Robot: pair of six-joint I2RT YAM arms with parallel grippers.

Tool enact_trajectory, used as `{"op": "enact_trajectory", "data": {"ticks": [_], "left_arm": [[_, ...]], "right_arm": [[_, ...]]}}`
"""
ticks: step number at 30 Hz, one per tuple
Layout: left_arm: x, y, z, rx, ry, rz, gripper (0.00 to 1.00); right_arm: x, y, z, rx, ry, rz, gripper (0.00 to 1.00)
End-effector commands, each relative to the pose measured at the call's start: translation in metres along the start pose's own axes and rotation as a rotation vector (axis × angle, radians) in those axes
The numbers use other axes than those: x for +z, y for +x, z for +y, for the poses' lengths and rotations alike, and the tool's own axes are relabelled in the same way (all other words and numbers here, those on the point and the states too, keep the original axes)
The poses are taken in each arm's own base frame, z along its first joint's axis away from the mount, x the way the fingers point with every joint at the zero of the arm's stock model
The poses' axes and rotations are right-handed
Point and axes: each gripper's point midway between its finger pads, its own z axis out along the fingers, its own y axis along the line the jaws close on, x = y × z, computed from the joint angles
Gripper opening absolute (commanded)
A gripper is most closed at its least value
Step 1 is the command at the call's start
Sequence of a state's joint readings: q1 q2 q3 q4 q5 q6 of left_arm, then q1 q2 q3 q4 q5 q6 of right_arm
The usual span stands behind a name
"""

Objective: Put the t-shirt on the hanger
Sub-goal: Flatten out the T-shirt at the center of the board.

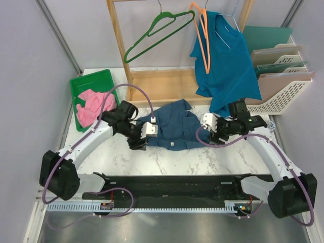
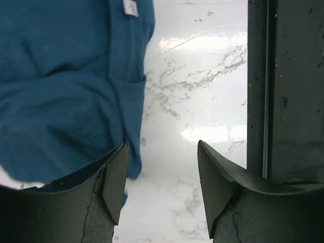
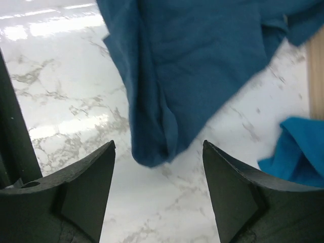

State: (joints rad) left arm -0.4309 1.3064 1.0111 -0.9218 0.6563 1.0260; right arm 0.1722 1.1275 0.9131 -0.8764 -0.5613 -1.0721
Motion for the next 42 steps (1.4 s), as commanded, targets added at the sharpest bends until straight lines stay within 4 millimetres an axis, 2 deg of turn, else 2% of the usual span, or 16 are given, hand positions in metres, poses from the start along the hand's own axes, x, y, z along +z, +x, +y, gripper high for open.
{"op": "enact_trajectory", "data": {"ticks": [1,8,12,19,20,21,23,24,25,29,32,37,38,39,41,42], "left_arm": [[0.031,0.009,0.014,0.052,-0.04,0.002,0.63],[0.049,0.026,0.036,0.135,-0.132,0.023,0.64],[0.06,0.039,0.03,0.158,-0.101,0.044,0.62],[0.071,0.057,0.042,0.149,-0.14,0.105,0.57],[0.071,0.057,0.043,0.146,-0.142,0.106,0.54],[0.07,0.057,0.043,0.147,-0.148,0.107,0.42],[0.061,0.051,0.045,0.127,-0.189,0.1,0.26],[0.055,0.049,0.047,0.113,-0.213,0.109,0.14],[0.049,0.045,0.05,0.095,-0.236,0.109,0.09],[0.006,0.003,0.047,-0.081,-0.291,0.009,0.02],[-0.052,-0.06,0.057,-0.114,-0.429,-0.147,0.02],[-0.149,-0.142,0.077,-0.151,-0.678,-0.349,0.02],[-0.183,-0.171,0.079,-0.109,-0.74,-0.418,0.02],[-0.199,-0.183,0.081,-0.097,-0.779,-0.447,0.02],[-0.243,-0.218,0.078,-0.043,-0.855,-0.542,0.02],[-0.256,-0.228,0.076,-0.025,-0.874,-0.567,0.02]], "right_arm": [[0.036,-0.024,0.011,-0.147,-0.101,-0.107,0.77],[0.068,-0.028,0.017,-0.186,-0.162,-0.07,0.77],[0.084,-0.016,0.022,-0.188,-0.162,-0.033,0.76],[0.103,0.002,0.019,-0.163,-0.15,0.016,0.73],[0.104,0.005,0.019,-0.161,-0.149,0.025,0.69],[0.104,0.007,0.017,-0.157,-0.138,0.04,0.51],[0.1,0.006,0.011,-0.144,-0.109,0.052,0.3],[0.097,0.005,0.008,-0.114,-0.08,0.065,0.02],[0.092,0.0,0.002,-0.096,-0.053,0.061,0.0],[0.044,-0.049,-0.02,-0.07,0.124,-0.064,0.0],[-0.003,-0.092,-0.044,-0.006,0.286,-0.17,0.0],[-0.111,-0.182,-0.107,0.034,0.611,-0.371,0.0],[-0.129,-0.194,-0.115,0.053,0.659,-0.403,0.0],[-0.167,-0.223,-0.122,0.03,0.722,-0.481,0.0],[-0.195,-0.244,-0.129,0.036,0.772,-0.541,0.0],[-0.226,-0.263,-0.129,0.019,0.815,-0.598,0.0]]}}
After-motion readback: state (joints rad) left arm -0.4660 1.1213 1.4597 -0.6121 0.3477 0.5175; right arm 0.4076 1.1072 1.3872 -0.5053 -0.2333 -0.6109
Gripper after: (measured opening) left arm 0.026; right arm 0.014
